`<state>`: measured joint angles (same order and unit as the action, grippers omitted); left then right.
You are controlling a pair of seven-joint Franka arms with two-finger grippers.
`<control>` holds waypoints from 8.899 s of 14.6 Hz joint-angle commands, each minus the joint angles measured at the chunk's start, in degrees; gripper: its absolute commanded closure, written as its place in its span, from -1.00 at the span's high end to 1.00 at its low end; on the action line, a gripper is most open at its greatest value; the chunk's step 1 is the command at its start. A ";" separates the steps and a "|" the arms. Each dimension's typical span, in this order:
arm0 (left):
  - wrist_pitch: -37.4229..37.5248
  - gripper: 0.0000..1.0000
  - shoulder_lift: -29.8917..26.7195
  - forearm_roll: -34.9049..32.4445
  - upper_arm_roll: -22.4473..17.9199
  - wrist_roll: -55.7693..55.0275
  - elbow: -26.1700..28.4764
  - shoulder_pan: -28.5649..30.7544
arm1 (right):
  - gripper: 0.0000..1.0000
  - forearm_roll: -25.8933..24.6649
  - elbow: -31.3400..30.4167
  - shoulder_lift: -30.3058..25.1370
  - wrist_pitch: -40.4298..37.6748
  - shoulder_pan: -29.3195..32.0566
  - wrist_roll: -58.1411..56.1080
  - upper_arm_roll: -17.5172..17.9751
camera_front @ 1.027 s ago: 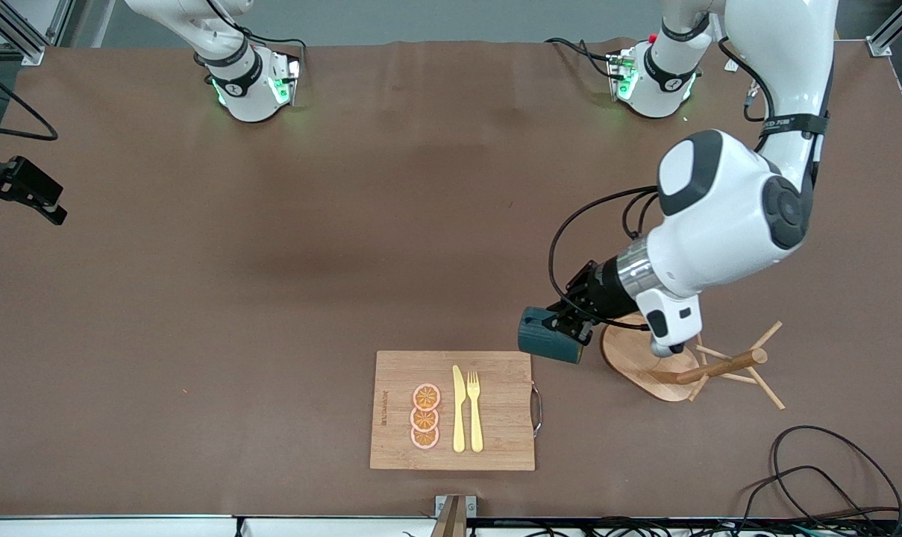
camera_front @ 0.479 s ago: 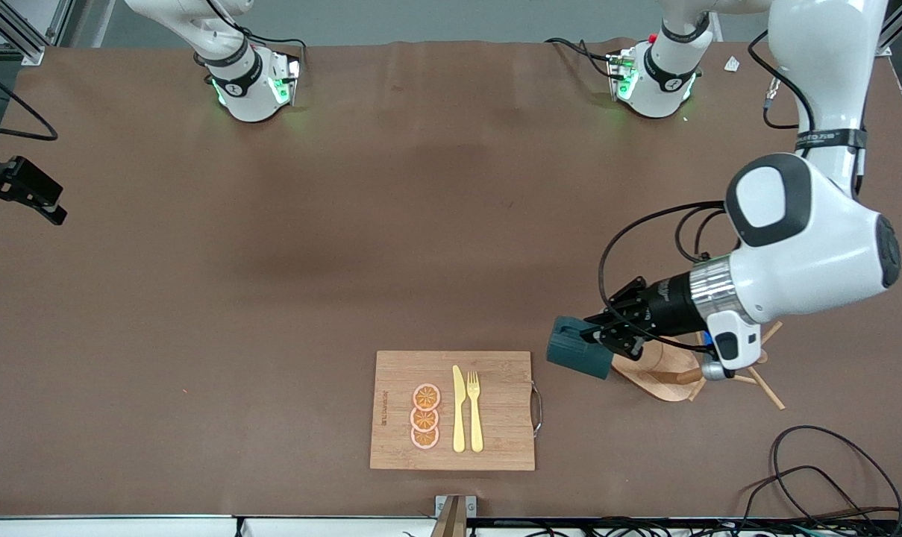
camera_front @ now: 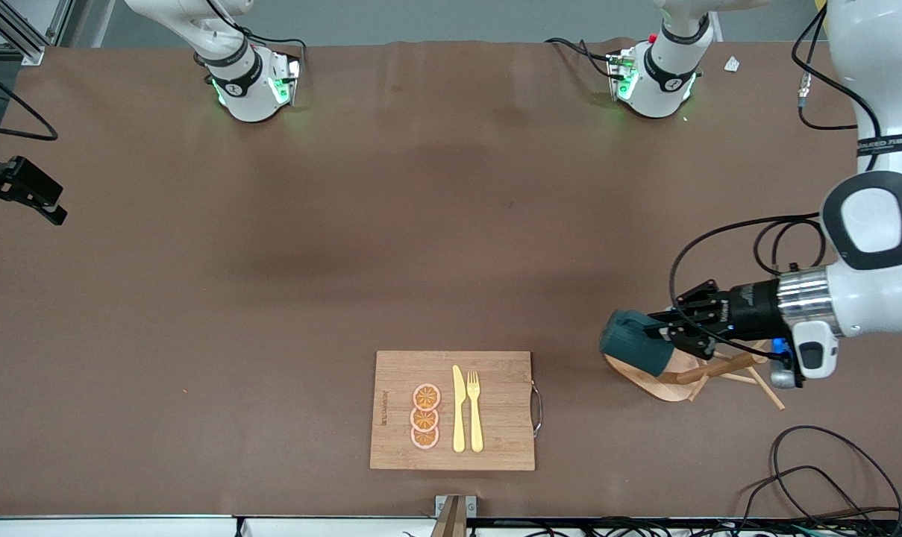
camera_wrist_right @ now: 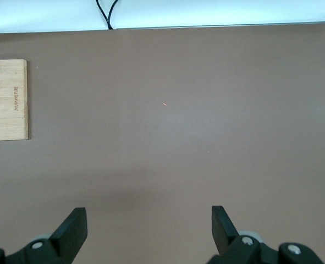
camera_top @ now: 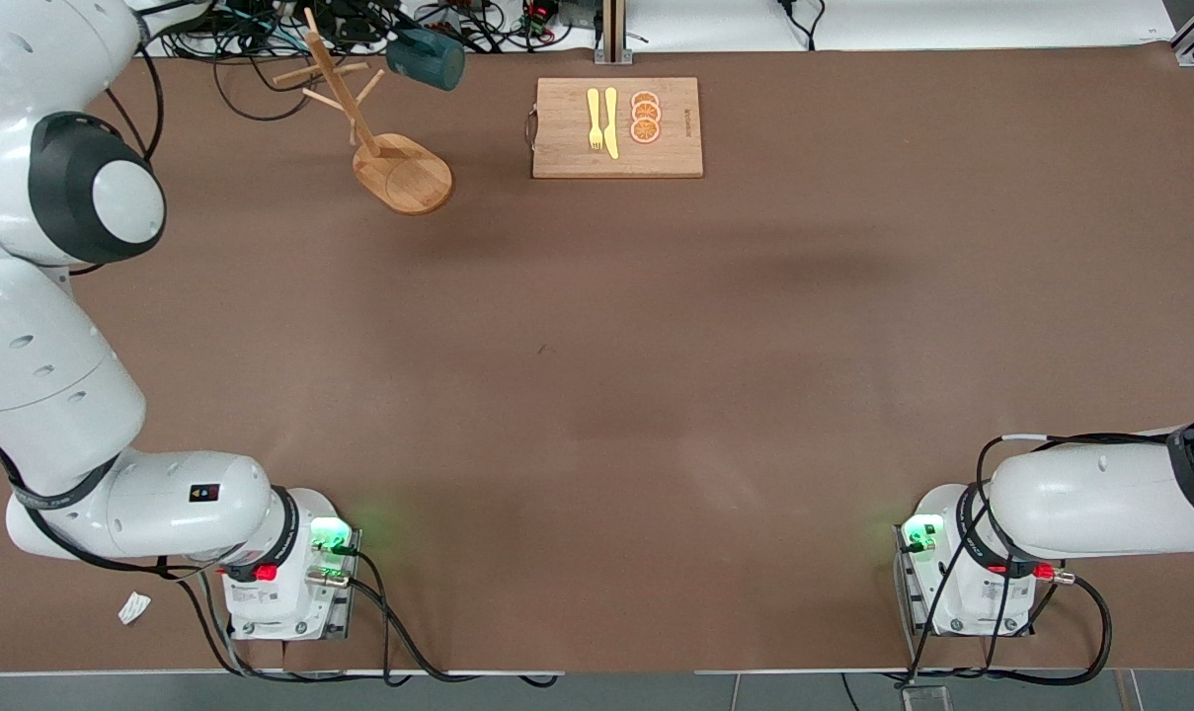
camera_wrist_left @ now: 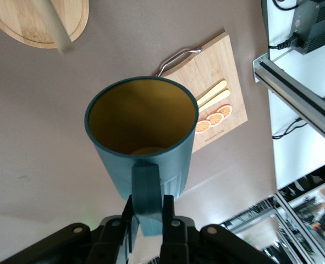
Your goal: Pass cup and hang on rack
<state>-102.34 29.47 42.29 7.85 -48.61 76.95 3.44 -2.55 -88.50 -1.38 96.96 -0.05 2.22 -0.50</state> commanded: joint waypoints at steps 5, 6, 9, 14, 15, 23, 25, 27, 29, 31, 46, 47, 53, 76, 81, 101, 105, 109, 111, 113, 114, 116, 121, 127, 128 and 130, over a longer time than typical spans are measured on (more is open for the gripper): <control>2.32 -1.00 1.29 2.44 0.41 0.18 0.22 4.82 | 1.00 0.88 -0.80 -0.73 0.51 0.76 -0.72 0.24; 2.41 -1.00 1.56 2.53 0.41 0.18 0.22 5.00 | 1.00 0.88 -0.80 -0.73 0.51 0.76 -0.72 0.33; 2.32 -1.00 1.91 3.23 0.32 0.27 0.13 5.35 | 1.00 0.97 -0.80 -0.73 0.51 0.76 -0.72 0.33; 2.41 -1.00 2.44 5.95 0.32 0.45 0.22 8.07 | 1.00 0.97 -0.89 -0.73 0.42 0.76 -0.72 0.24; 2.41 -1.00 2.87 6.83 0.32 0.36 0.22 8.16 | 1.00 0.97 -0.80 -0.73 0.42 0.76 -0.72 0.24; 2.41 -1.00 4.02 9.03 0.32 0.45 0.22 9.92 | 1.00 0.88 -0.89 -0.73 0.33 0.76 -0.72 0.24; 2.41 -1.00 4.11 9.03 0.24 0.45 0.22 10.01 | 1.00 0.88 -0.89 -0.73 0.33 0.76 -0.72 0.24; 2.67 -0.99 4.20 9.03 0.24 -0.08 0.22 10.97 | 1.00 0.88 -0.89 -0.73 0.33 0.76 -0.72 0.24; 3.81 -1.00 4.37 9.03 0.24 0.27 0.13 11.59 | 1.00 0.88 -0.89 -0.73 0.07 0.76 -0.72 0.24; 3.90 -1.00 4.11 9.12 0.32 -0.60 0.13 11.77 | 1.00 0.88 -0.89 -0.73 0.07 0.84 -0.72 0.24; 3.90 0.99 4.20 8.25 0.41 -2.54 -0.31 11.24 | 1.00 0.88 -0.89 -0.64 0.07 1.20 -0.81 0.24; 4.08 0.99 3.15 7.72 0.41 -2.54 -0.31 10.89 | 1.00 0.88 -0.89 -0.64 0.07 1.20 -0.81 0.24; 5.92 0.99 -3.62 -5.45 4.70 -2.19 -0.49 9.57 | 1.00 0.88 -0.89 -0.73 -0.02 1.28 -0.81 0.24; 15.49 1.00 -20.21 -51.26 13.03 32.13 -0.49 3.63 | 1.00 0.97 -0.89 -0.64 0.68 1.46 -0.81 0.33; 20.43 1.00 -29.54 -43.88 -2.90 43.42 6.43 -4.29 | 1.00 1.23 -0.89 -0.64 0.68 1.55 -0.90 0.33; 17.61 1.00 -34.30 -42.73 -0.90 43.60 14.45 -1.94 | 1.00 1.32 -0.89 -0.64 0.68 1.72 -0.90 0.24; 18.05 1.00 -35.97 -42.73 -1.70 43.60 15.77 -2.30 | 1.00 1.32 -0.89 -0.64 0.68 1.72 -0.81 0.24; 18.14 1.00 -35.36 -42.65 -1.35 43.69 15.07 -2.38 | 1.00 1.32 -0.97 -0.64 0.68 1.72 -0.81 0.24; 18.14 1.00 -35.36 -42.65 -1.26 43.87 15.07 -2.29 | 1.00 1.32 -0.97 -0.64 0.68 1.72 -0.81 0.24; 18.14 1.00 -35.27 -42.65 -1.17 43.34 15.07 -2.47 | 1.00 1.32 -0.97 -0.64 0.68 1.81 -0.81 0.24; 18.14 1.00 -35.36 -42.73 -1.26 43.34 14.98 -2.21 | 1.00 1.32 -0.97 -0.64 0.68 1.72 -0.90 0.24; 18.14 1.00 -35.27 -42.73 -1.70 43.43 14.98 -1.94 | 1.00 1.32 -0.97 -0.64 0.68 1.72 -0.81 0.24; 18.14 1.00 -34.65 -42.73 -1.70 42.73 14.37 -1.41 | 1.00 1.32 -0.97 -0.64 0.68 1.81 -0.90 0.24; 18.14 1.00 -34.48 -42.73 -1.70 42.64 14.19 -1.33 | 1.00 1.32 -0.97 -0.64 0.68 2.07 -0.90 0.24; 18.14 1.00 -34.48 -42.73 -1.70 42.64 14.19 -1.33 | 1.00 1.32 -1.06 -0.64 0.68 2.07 -0.81 0.24; 18.14 1.00 -34.48 -42.73 -1.70 42.64 14.19 -1.33 | 1.00 1.32 -1.06 -0.64 0.68 2.07 -0.81 0.24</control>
<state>-84.80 -5.14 -0.34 6.02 -5.70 91.90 1.84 -2.40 -88.72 -1.36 97.19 0.61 2.14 -1.02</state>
